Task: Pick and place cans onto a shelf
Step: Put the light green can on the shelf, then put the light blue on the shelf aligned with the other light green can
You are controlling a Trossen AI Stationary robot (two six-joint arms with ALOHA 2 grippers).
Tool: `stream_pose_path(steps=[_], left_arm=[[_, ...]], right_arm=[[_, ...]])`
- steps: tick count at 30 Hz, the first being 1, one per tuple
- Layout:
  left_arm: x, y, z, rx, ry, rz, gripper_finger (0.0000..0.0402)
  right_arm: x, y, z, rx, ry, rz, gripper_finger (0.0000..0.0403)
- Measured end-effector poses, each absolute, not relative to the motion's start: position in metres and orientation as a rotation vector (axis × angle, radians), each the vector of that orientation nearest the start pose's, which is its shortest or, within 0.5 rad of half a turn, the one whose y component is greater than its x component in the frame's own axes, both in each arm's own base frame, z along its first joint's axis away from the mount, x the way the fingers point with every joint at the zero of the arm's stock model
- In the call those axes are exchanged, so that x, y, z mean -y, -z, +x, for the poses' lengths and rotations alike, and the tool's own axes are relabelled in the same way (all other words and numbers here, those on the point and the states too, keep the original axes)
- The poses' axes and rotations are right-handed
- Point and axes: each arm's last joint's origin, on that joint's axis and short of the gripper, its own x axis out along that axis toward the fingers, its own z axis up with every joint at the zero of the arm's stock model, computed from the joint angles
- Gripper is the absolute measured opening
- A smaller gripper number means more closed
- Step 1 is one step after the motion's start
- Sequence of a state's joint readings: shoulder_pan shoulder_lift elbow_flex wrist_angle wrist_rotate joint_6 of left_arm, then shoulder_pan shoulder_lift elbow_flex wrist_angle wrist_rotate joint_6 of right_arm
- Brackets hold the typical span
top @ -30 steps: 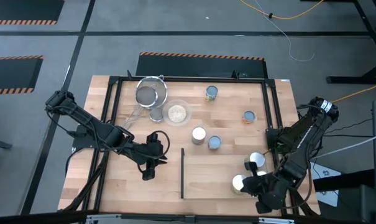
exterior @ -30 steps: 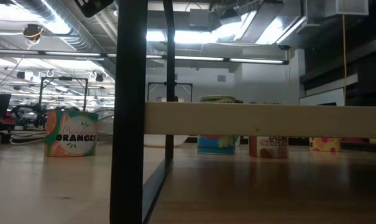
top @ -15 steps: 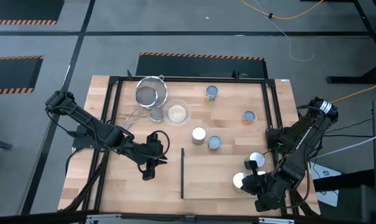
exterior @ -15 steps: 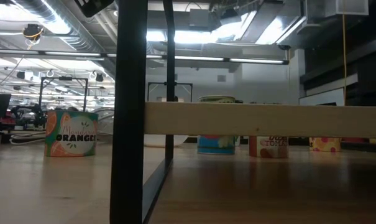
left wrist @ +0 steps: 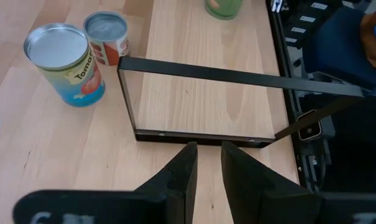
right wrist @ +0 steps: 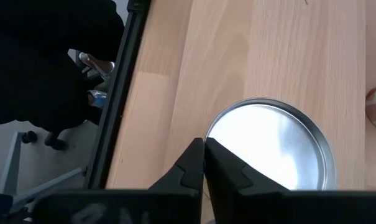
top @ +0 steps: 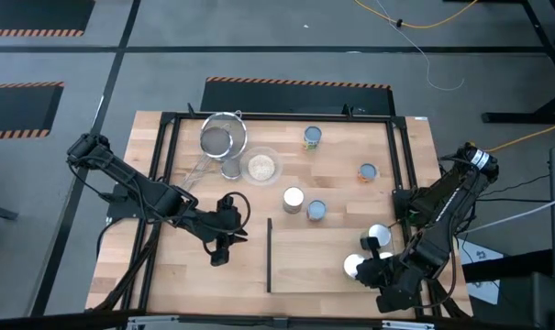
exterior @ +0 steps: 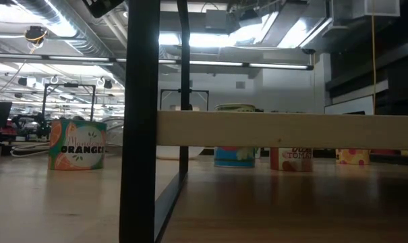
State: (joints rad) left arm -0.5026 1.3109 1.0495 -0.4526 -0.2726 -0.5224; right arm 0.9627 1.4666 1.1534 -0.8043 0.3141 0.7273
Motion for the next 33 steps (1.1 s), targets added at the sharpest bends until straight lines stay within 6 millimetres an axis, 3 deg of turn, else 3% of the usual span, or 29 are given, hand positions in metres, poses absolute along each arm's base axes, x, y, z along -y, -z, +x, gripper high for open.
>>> stream_pose_path(steps=[6,16,25,29,33], left_arm=[[0.126,-0.291,0.246,-0.696,0.041,-0.231,0.0066],[0.126,-0.291,0.246,-0.696,0.041,-0.231,0.0066],[0.126,-0.291,0.246,-0.696,0.042,-0.231,0.0066],[0.126,-0.291,0.246,-0.696,0.042,-0.231,0.0066],[0.126,-0.293,0.248,-0.658,0.029,-0.202,0.0066]], right_arm=[[-0.229,-0.262,0.171,-1.036,-0.212,-0.019,0.0026],[-0.229,-0.262,0.171,-1.037,-0.212,-0.019,0.0094],[-0.228,-0.263,0.171,-1.034,-0.216,-0.021,0.01],[-0.227,-0.277,0.175,-1.011,-0.257,-0.018,0.01],[-0.225,-0.303,0.187,-0.93,-0.309,-0.046,0.01]])
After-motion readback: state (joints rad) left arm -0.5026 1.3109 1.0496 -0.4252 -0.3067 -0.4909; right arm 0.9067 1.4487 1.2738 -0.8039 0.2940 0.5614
